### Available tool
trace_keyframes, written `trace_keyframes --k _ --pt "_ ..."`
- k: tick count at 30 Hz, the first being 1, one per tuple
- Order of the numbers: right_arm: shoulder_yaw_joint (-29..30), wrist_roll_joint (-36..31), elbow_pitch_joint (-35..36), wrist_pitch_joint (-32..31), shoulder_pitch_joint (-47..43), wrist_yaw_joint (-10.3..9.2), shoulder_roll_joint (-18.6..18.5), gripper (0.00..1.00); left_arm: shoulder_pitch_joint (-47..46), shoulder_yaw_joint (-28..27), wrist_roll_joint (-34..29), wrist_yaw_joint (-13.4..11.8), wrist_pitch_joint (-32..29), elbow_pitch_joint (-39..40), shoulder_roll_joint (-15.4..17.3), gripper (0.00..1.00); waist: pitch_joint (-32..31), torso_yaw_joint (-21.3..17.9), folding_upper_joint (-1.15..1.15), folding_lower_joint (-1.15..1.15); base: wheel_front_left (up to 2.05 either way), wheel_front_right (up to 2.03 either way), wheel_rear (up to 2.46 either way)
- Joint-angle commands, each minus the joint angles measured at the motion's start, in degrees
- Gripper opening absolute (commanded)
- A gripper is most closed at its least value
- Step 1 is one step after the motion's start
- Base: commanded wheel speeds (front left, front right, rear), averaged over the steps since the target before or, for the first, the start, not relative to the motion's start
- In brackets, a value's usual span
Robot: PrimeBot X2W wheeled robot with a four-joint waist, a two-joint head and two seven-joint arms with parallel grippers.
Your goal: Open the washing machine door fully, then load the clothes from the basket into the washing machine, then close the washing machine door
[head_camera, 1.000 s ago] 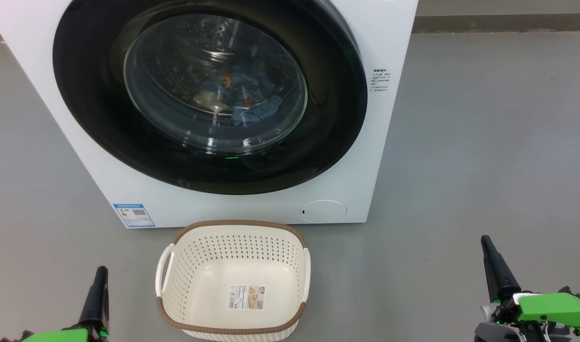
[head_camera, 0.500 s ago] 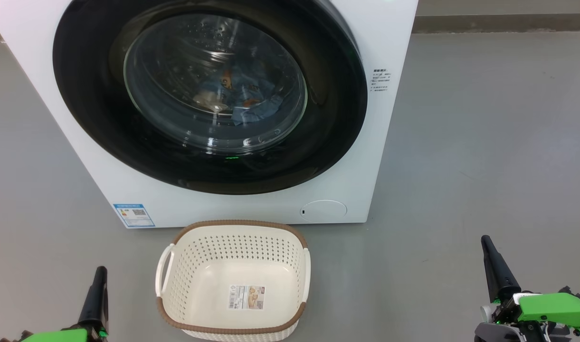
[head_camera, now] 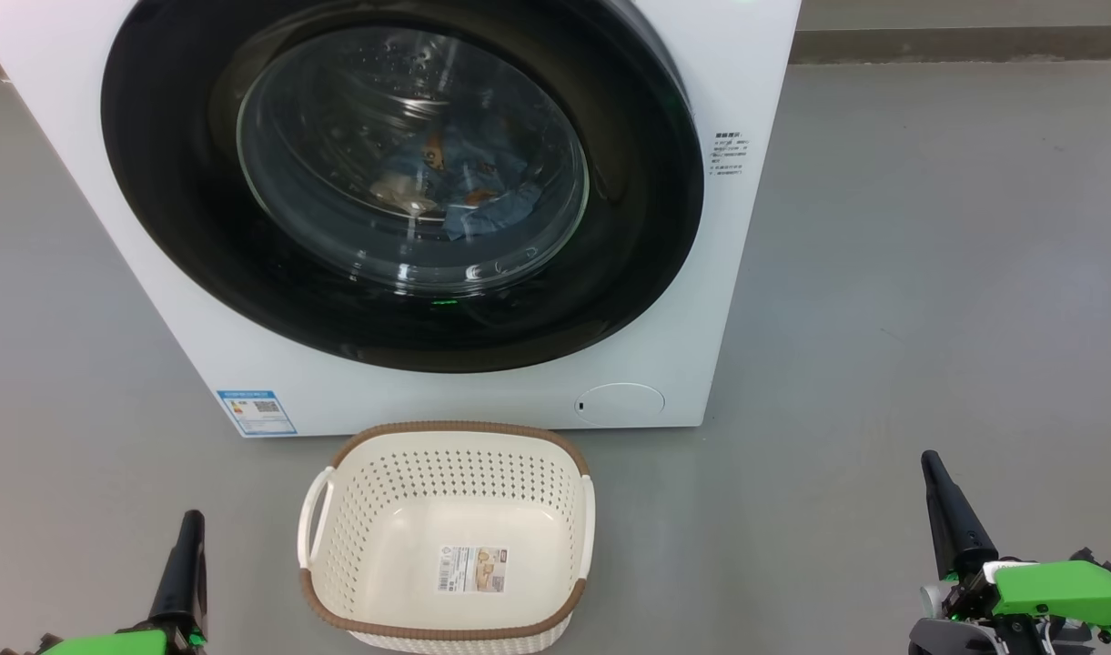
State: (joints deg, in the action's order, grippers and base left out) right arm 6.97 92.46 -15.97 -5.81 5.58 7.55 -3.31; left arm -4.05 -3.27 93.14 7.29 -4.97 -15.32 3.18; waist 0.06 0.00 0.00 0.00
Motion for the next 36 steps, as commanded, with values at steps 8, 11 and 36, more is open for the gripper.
trace_keyframes --k 8,11,36 --pt "-0.89 0.08 1.71 -0.31 0.87 -0.06 0.06 0.00 -2.34 -1.96 0.12 0.20 -0.47 1.05 0.68 0.00 0.00 0.00 0.00 0.00 0.00 0.00 0.00" --pt "-0.88 0.07 1.71 -0.32 0.87 -0.06 0.07 0.00 -2.34 -1.99 0.10 0.20 -0.50 1.05 0.66 0.00 0.00 0.00 0.00 0.00 0.00 0.00 0.00" --pt "-0.78 -0.02 1.70 -0.41 0.88 -0.06 0.14 0.00 -2.36 -2.21 -0.10 0.20 -0.68 1.05 0.50 0.00 0.00 0.00 0.00 0.00 0.00 0.00 0.00"
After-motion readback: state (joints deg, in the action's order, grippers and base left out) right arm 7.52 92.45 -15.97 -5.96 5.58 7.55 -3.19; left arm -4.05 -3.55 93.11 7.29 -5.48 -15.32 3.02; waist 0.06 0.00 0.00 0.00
